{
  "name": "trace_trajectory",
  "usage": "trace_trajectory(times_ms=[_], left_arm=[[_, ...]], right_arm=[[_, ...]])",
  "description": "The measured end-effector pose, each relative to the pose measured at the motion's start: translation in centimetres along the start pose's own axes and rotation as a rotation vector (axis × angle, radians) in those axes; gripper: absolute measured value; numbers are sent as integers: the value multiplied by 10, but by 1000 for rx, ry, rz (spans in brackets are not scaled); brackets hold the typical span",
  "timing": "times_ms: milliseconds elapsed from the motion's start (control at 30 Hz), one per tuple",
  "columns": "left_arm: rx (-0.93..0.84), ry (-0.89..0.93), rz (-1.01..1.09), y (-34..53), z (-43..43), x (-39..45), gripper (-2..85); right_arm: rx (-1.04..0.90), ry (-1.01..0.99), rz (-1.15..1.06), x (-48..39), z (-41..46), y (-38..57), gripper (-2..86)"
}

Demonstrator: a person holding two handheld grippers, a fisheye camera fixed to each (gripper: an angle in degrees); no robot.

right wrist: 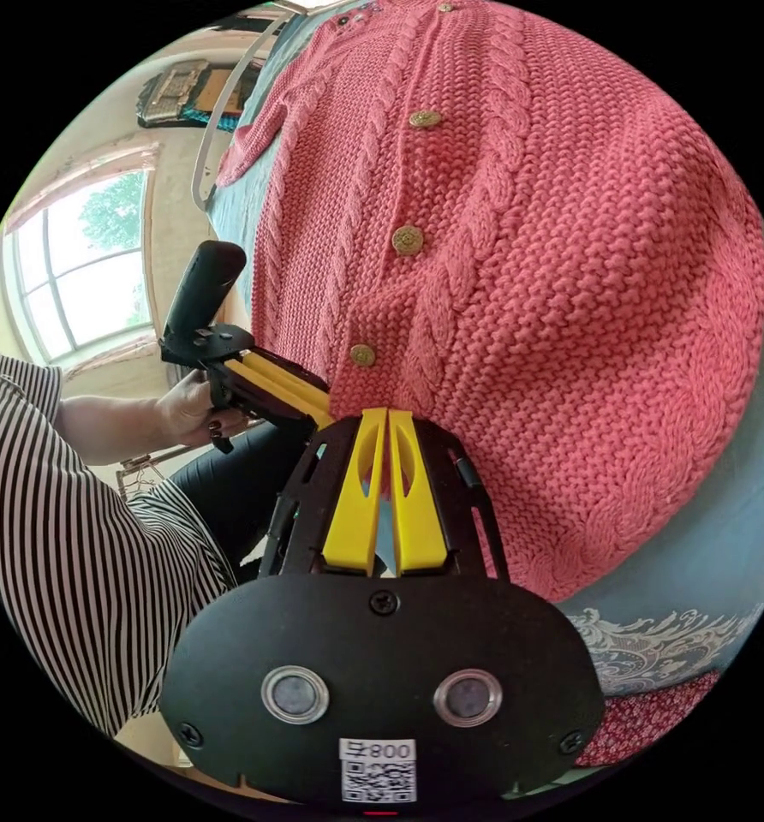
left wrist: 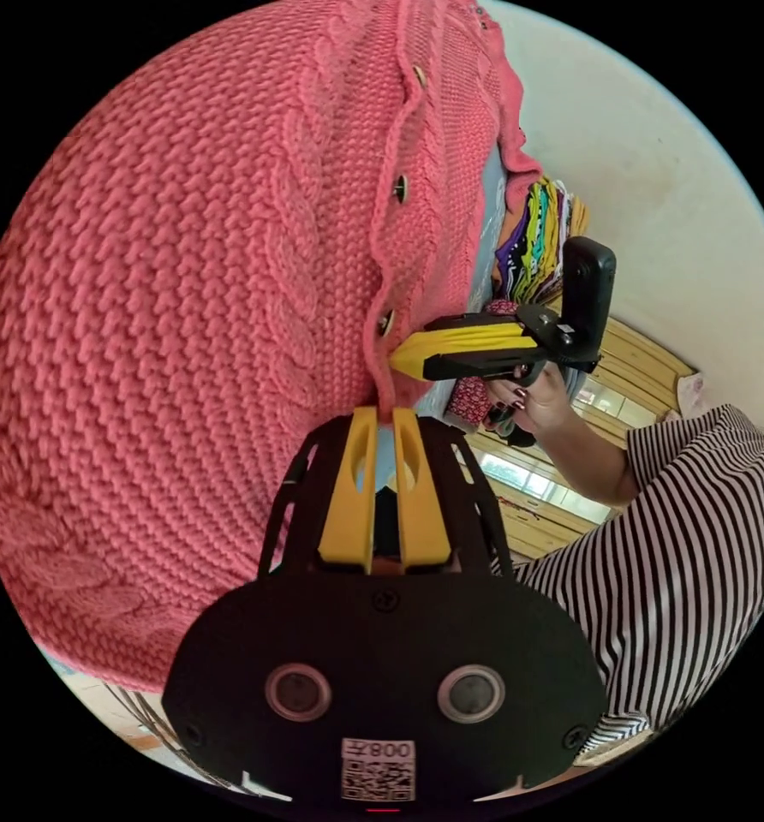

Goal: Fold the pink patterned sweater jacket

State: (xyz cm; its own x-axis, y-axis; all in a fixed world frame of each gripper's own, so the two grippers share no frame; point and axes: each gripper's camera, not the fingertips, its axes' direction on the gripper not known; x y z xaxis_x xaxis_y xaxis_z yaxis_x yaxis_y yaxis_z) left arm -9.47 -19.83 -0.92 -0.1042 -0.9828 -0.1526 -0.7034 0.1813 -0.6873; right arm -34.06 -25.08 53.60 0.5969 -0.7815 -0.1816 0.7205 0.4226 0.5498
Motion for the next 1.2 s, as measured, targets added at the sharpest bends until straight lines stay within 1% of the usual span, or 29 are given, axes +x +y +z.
trace_trajectory(times_ms=[100, 200, 300, 433, 533, 600, 633, 700, 733, 833, 900, 967, 1000, 1067, 1100, 1200], left_arm=[[56, 58, -27, -3, -18, 2, 30], [57, -15, -91, -11, -34, -8, 24], [47, -49, -151, -22, -46, -21, 17], [39, -59, -142, -36, -61, -18, 13], [93, -74, -78, -56, -85, -4, 14], [173, -99, 7, -84, -114, 11, 19], [194, -106, 33, -92, -122, 16, 21], [272, -158, 157, -132, -155, 36, 32], [286, -179, 186, -144, -163, 41, 35], [384, -265, 304, -199, -203, 65, 53], [460, -350, 359, -242, -230, 83, 64], [505, -404, 372, -272, -246, 92, 68], [518, -426, 371, -291, -254, 95, 69], [516, -451, 349, -318, -262, 96, 70], [495, -479, 336, -334, -264, 96, 68], [468, -522, 322, -360, -266, 96, 51]], right_arm=[[19, 17, -22, -5, -5, -6, 1], [14, 90, -52, -15, -3, -16, 1], [-12, 219, -150, -34, 3, -27, 1], [-22, 403, -274, -60, 9, -34, 2], [4, 479, -318, -68, 9, -36, 2], [28, 490, -320, -68, 6, -38, 2], [29, 477, -308, -67, 2, -41, 2], [-18, 431, -262, -62, -8, -50, 2], [-53, 394, -240, -60, -17, -58, 2], [50, 300, -204, -54, -62, -66, 2], [103, 301, -181, -49, -89, -73, 3], [195, 313, -168, -40, -127, -86, 5], [218, 316, -167, -38, -137, -90, 6], [332, 357, -167, -24, -176, -113, 12], [358, 374, -163, -20, -186, -121, 14], [480, 475, -159, -2, -232, -165, 37]])
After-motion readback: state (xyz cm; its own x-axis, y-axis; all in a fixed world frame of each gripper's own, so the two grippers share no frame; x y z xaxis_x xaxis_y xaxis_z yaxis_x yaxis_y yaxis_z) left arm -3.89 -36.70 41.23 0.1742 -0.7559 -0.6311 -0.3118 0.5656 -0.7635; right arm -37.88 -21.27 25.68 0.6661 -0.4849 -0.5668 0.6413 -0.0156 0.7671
